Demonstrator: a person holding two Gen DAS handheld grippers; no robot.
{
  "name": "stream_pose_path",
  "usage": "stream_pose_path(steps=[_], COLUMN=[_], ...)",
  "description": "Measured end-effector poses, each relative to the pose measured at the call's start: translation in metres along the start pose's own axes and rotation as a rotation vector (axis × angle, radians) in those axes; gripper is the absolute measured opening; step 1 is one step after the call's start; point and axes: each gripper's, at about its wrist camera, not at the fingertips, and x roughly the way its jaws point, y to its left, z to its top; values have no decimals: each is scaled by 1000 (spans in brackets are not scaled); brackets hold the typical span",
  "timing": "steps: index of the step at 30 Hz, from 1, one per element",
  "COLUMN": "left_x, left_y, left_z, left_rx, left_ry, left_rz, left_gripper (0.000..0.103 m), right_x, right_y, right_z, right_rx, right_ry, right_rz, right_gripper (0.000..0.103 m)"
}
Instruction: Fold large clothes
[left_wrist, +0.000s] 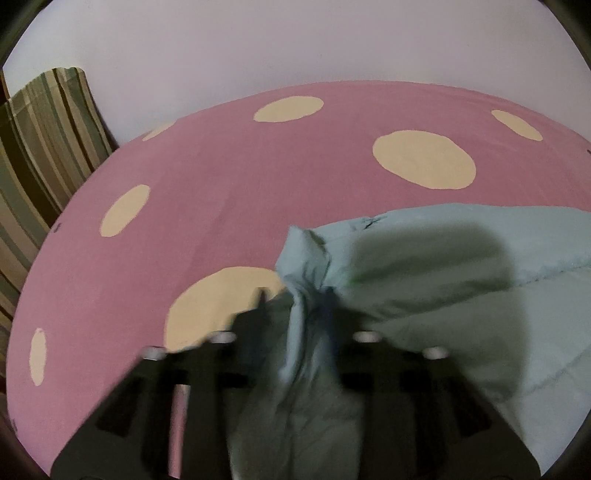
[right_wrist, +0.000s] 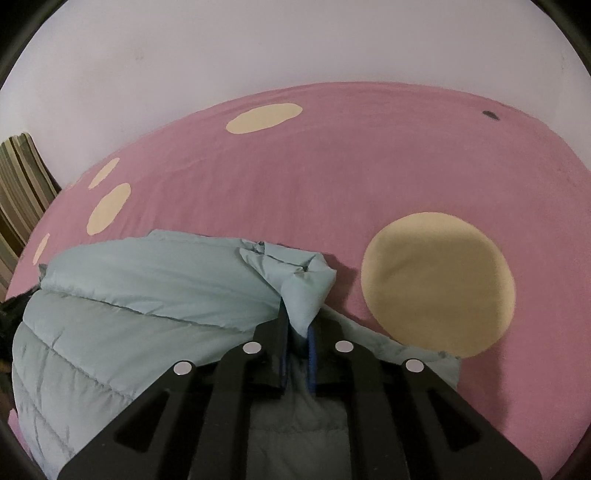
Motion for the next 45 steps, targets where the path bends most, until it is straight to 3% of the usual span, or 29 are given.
stream_pose_path(steps=[1,4,6,13,16,22,30,39,45], left_x=[-8,-37,-55,-110,-98,-57,-36,-31,-75], left_y=[3,8,7,-37,-64,-80,-92,-94,-76], left_z=[0,0,1,-11,-18,-31,-38,-39,-35], left_rx=[-4,-23,-34,-59,-46,-72,-40,-37,-72], left_ry=[-10,-38,-59,-102,-58,9,-1,-8,-35], left_rz=[-3,-26,-43,-210,-218,-174,-138,-138,-166], left_gripper=[55,66,68,68,68,69,68,68,67], right_x=[-5,-29,-46,-81,-70,-21,5,6,-38], right_y=[1,7,18,80,104,121,134,131,129], right_z=[1,1,-1,-16,-22,-41,-53,-50,-46], right_rx=[-1,18,15,-9,-26,-54,-135,-124,-74], right_ry=[-2,-40,-68,-130,-105,-26,-67,-51,-99], right_rz=[-16,-31,-24,76,114,72,-18,-4,42], right_gripper=[18,33,33,33,33,33,33,33,33])
